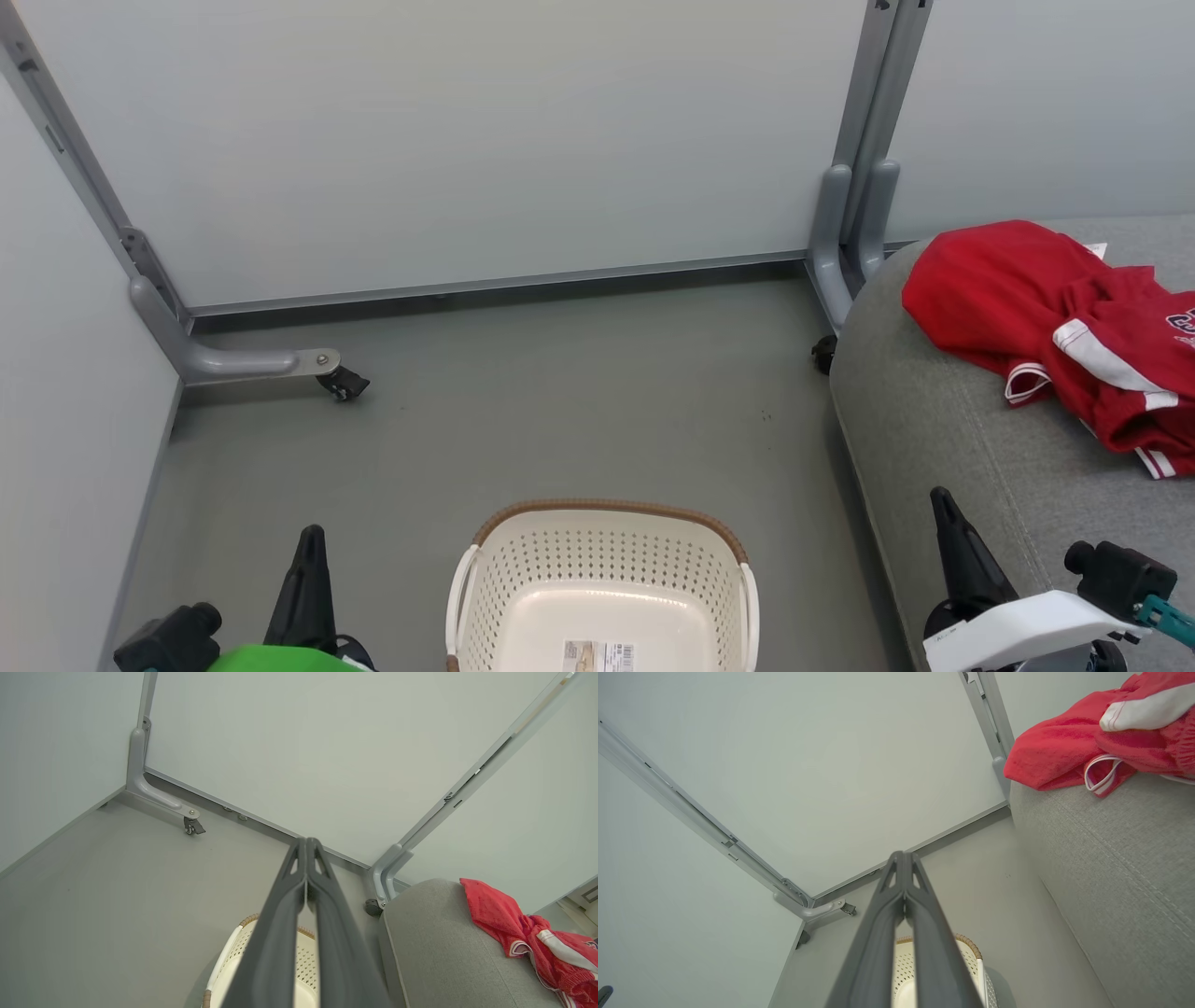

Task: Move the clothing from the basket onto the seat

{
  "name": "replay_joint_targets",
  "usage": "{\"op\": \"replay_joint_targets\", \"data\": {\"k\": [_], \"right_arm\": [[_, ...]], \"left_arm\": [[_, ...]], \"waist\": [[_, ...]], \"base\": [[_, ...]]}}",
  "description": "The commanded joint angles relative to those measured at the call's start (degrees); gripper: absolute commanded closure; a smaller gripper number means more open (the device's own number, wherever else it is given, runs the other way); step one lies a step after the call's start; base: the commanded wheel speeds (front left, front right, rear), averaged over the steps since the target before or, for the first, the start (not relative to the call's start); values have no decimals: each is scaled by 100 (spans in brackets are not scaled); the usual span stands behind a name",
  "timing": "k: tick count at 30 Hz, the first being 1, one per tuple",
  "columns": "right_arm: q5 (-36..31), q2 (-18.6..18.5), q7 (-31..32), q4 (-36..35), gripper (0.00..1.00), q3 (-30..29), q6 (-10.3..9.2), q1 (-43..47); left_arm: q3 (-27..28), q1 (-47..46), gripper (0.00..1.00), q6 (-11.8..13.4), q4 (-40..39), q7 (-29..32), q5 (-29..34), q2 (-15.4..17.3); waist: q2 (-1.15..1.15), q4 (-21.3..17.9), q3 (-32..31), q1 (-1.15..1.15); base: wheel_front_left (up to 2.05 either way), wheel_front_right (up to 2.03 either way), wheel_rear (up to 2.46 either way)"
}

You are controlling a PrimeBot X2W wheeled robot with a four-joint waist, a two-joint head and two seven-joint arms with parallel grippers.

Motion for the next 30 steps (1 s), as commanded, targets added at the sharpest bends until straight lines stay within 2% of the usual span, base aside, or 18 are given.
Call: {"op": "replay_joint_targets", "data": {"k": [1, 11, 30], "right_arm": [[219, -50, 44, -42, 100, -39, -2, -177], [1111, -72, 254, 47, 100, -131, -2, -320], [2425, -89, 581, 185, 100, -287, -3, -529]], "left_arm": [[46, -213, 100, -34, -47, 38, -224, 33], [187, -385, 100, -108, 35, 251, -1125, 38], [406, -653, 100, -211, 172, 584, -2448, 34]], "waist": [[0, -7, 8, 0], [0, -51, 67, 0], [0, -126, 169, 0]], "base": [[0, 0, 0], [0, 0, 0], [0, 0, 0]]}}
